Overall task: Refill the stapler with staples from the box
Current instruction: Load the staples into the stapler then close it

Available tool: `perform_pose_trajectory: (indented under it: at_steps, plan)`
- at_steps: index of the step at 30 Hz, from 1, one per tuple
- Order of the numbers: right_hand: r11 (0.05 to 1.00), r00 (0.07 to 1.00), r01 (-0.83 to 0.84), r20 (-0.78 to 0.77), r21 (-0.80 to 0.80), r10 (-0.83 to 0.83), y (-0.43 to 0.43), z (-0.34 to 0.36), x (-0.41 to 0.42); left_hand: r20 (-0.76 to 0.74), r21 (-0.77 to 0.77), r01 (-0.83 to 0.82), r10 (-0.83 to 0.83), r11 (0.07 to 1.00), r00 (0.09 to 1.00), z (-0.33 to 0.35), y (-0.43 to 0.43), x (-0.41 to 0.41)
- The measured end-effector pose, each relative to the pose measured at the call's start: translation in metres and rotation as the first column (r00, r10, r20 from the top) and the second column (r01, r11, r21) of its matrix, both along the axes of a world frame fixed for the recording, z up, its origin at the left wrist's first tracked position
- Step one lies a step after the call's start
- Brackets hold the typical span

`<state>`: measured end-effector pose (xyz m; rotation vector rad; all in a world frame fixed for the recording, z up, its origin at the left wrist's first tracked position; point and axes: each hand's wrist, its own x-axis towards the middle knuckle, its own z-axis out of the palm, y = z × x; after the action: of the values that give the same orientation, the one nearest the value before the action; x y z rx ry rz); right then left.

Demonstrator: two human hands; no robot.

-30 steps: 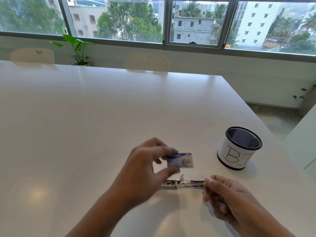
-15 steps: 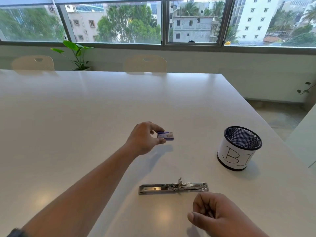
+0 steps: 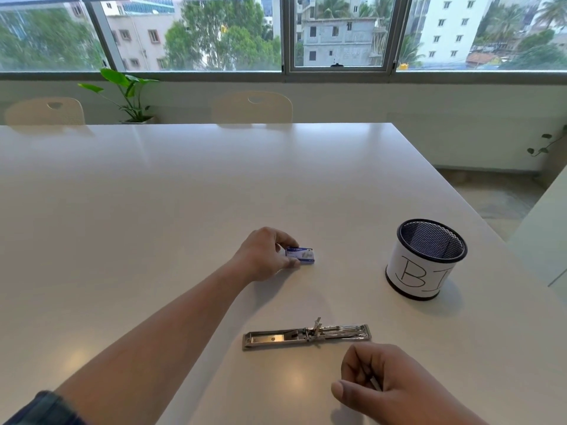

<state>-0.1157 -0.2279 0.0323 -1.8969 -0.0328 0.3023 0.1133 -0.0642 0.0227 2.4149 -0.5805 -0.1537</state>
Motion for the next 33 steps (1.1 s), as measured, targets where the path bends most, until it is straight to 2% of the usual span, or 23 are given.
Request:
perform_pose_trajectory:
  at_steps: [26,29,33]
  plan:
    - [0.998,0.998,0.042,-0.047,-0.035,-0.044,0.001,0.002,-0.002,-0.001,0.015,0.038,-0.038,0.999,0.999,-0.001,-0.002,-0.004]
    - [0.998,0.991,0.051,-0.127,0.026,-0.047,-0.002,0.004,-0.002,-0.035,0.019,0.041,-0.04,0.999,0.999,0.001,0.0,-0.003]
    - [0.992,0.977,0.015,-0.211,0.126,0.012,-0.005,0.009,-0.004,0.041,-0.063,-0.034,0.036,0.997,0.998,0.014,0.015,-0.002]
